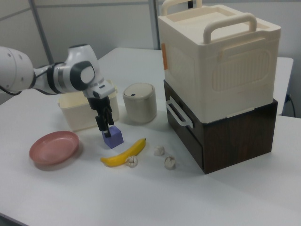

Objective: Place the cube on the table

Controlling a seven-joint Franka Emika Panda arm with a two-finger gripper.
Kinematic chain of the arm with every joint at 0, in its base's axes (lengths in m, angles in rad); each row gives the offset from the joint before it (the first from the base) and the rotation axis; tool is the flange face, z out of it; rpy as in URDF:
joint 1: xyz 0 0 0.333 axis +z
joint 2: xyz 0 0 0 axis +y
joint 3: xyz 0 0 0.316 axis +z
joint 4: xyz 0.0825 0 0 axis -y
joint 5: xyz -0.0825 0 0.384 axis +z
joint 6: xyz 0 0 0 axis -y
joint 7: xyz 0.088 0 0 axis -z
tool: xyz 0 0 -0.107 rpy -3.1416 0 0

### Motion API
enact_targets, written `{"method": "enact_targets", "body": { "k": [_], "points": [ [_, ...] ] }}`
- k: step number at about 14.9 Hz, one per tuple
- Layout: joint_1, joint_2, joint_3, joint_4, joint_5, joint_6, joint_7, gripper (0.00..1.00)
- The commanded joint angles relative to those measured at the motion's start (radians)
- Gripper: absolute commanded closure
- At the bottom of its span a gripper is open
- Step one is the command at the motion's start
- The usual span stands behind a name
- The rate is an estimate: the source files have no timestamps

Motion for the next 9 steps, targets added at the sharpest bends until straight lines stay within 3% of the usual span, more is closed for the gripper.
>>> {"method": "enact_targets", "body": {
  "k": [1,6,7,8,9],
  "points": [
    [-0.01,-0.151,0.002,-0.013,-0.026,-0.176,-0.141,0.0],
    [-0.068,-0.293,-0.01,0.025,0.008,-0.365,-0.488,0.0],
    [-0.076,-0.313,-0.01,0.027,0.009,-0.388,-0.584,0.0],
    [-0.106,-0.366,-0.011,0.029,0.023,-0.429,-0.769,0.0],
    [-0.128,-0.394,-0.016,0.03,0.058,-0.438,-0.842,0.0]
  ]
}}
